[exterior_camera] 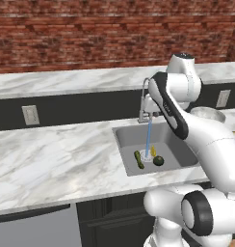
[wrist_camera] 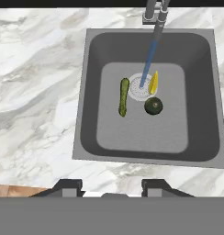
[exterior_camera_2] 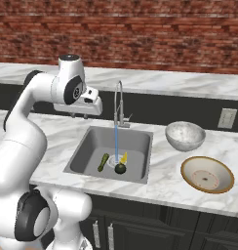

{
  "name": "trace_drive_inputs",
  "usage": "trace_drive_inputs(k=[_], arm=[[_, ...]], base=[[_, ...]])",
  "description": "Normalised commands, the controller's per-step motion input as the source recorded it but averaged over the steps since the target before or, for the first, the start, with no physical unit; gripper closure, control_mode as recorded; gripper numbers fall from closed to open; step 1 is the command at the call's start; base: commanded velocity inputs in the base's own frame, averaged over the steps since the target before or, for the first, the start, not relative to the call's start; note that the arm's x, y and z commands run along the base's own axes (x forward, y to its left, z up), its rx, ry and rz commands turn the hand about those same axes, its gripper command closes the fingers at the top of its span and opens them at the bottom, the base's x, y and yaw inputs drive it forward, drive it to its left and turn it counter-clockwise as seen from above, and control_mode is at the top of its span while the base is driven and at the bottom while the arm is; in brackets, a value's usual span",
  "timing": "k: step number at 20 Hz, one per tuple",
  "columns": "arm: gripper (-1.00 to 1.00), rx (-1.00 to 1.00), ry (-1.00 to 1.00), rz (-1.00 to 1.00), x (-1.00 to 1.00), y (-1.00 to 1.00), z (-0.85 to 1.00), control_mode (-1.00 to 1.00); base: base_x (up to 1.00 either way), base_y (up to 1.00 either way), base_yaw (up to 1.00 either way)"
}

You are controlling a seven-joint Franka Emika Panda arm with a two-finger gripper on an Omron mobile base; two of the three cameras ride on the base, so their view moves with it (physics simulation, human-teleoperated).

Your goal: Pick the squashs from the sink and place them in one bowl. Place the lemon wedge in the other bowl. Then turn off the sink faucet.

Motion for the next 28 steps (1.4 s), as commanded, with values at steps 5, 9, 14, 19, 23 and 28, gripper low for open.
trace_drive_inputs(k=[5,9,14,19,23,28], arm=[[-1.0,0.0,-0.01,0.0,-0.16,-0.1,-0.03,-1.0],[-1.0,0.0,0.03,0.0,-0.01,-0.34,-0.19,-1.0],[-1.0,0.01,0.01,0.0,-0.1,-0.47,-0.19,-1.0],[-1.0,0.0,0.04,0.0,-0.07,-0.33,-0.33,-1.0],[-1.0,0.0,0.02,0.0,-0.11,-0.31,-0.37,-1.0],[-1.0,0.0,0.07,0.0,-0.01,-0.13,-0.41,-1.0]], base=[[0.0,0.0,0.0],[0.0,0.0,0.0],[0.0,0.0,0.0],[0.0,0.0,0.0],[0.0,0.0,0.0],[0.0,0.0,0.0]])
